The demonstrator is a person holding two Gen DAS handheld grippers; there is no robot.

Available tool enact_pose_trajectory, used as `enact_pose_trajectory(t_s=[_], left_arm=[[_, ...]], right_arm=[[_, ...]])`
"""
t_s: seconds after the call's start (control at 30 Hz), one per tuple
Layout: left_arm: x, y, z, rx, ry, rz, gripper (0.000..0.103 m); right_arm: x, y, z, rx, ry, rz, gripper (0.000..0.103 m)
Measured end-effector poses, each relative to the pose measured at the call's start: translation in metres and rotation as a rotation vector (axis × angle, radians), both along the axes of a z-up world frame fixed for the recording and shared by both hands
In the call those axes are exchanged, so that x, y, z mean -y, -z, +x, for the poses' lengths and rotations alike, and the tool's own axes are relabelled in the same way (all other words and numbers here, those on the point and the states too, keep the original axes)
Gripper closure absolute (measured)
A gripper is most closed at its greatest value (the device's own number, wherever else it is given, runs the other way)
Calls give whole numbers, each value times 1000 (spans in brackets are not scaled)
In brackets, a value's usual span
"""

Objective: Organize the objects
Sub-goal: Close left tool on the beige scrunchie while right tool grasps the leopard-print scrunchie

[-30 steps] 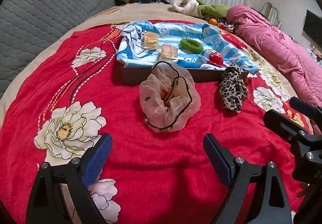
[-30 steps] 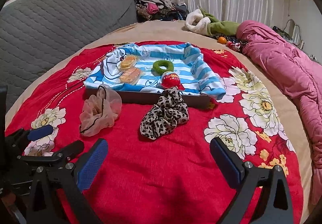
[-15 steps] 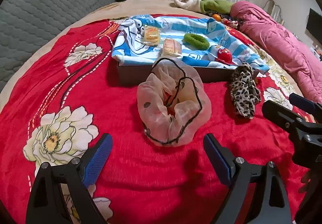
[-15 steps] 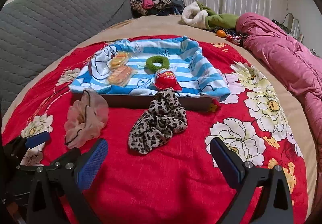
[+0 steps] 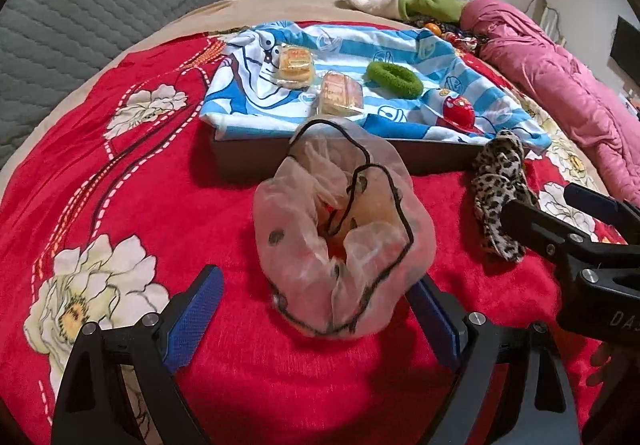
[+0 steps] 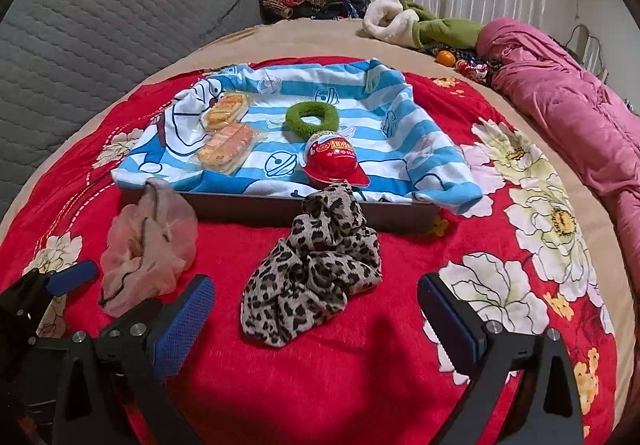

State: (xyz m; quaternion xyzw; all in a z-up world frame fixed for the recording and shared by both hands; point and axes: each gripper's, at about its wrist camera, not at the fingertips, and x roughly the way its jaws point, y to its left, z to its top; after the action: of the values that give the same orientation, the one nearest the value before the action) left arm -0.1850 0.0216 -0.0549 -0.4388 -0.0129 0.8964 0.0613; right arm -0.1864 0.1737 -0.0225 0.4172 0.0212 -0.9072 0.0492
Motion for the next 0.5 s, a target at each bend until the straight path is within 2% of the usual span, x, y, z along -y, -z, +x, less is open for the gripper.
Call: enact_pose_trajectory(t_s=[0.5], left_arm=[[-3, 8, -28, 9, 1, 9, 11]], right_arm=[[-2, 22, -32, 45, 24, 6, 1]])
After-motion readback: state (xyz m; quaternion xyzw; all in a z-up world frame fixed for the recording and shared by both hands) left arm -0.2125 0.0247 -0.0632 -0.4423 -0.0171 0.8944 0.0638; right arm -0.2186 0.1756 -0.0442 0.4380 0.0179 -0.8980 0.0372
